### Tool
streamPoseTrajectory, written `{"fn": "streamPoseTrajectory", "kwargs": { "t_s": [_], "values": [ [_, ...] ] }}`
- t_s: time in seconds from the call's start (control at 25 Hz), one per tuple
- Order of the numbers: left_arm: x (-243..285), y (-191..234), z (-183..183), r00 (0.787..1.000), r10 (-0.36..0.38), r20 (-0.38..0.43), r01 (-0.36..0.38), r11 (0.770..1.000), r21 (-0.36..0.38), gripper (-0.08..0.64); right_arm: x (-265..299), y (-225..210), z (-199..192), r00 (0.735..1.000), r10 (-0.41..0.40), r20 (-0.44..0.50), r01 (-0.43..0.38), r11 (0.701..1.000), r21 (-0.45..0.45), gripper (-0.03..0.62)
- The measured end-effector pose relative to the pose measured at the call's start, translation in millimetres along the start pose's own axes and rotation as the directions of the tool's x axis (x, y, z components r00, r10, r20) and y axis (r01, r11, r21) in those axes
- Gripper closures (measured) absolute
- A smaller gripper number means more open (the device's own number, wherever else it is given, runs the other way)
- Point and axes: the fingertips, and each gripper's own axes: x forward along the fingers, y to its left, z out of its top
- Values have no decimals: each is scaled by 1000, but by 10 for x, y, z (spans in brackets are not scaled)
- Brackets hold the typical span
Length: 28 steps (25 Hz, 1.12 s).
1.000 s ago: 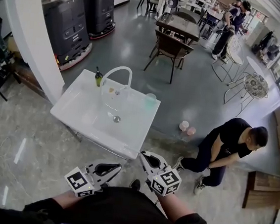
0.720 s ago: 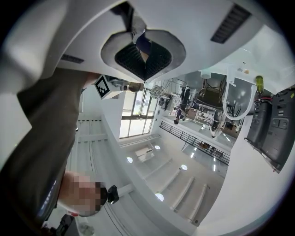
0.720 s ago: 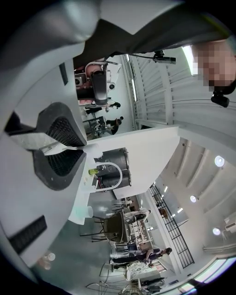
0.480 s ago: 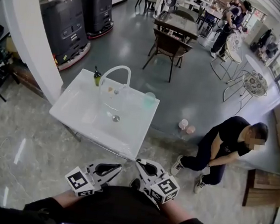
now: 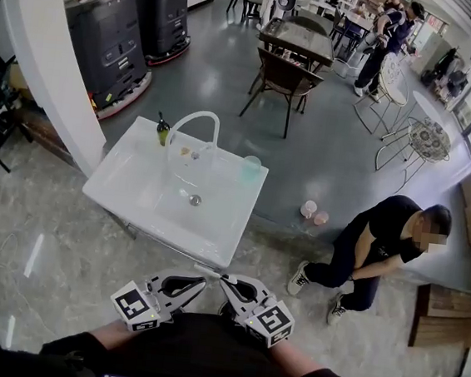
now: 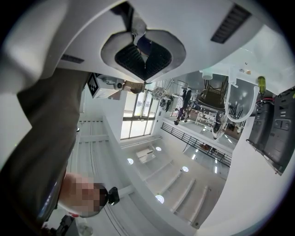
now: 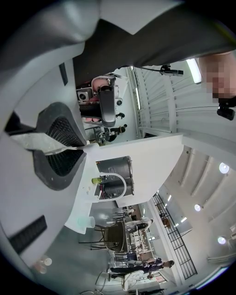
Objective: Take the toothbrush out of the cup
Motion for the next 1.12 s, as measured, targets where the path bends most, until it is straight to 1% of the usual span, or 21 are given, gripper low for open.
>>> {"fn": "streamPoseTrajectory", "kwargs": {
  "t_s": [0.24,0.52,0.72,1.12],
  "values": [
    [17,13,-18,1000,-1,-6,1,1000,2,551,14,24,13,1000,6,-16,-6,1000,2,561],
    [36,7,-5,1000,4,-4,-4,1000,-1,551,8,7,-10,1000,15,-9,-16,1000,-12,561],
    [55,-3,-12,1000,5,-5,-5,1000,-1,551,-6,1,-10,1000,18,-7,-18,1000,-5,561],
    [69,-23,-57,1000,11,2,-11,1000,-1,551,-42,48,-1,999,16,-39,-16,1000,7,561]
  ]
}}
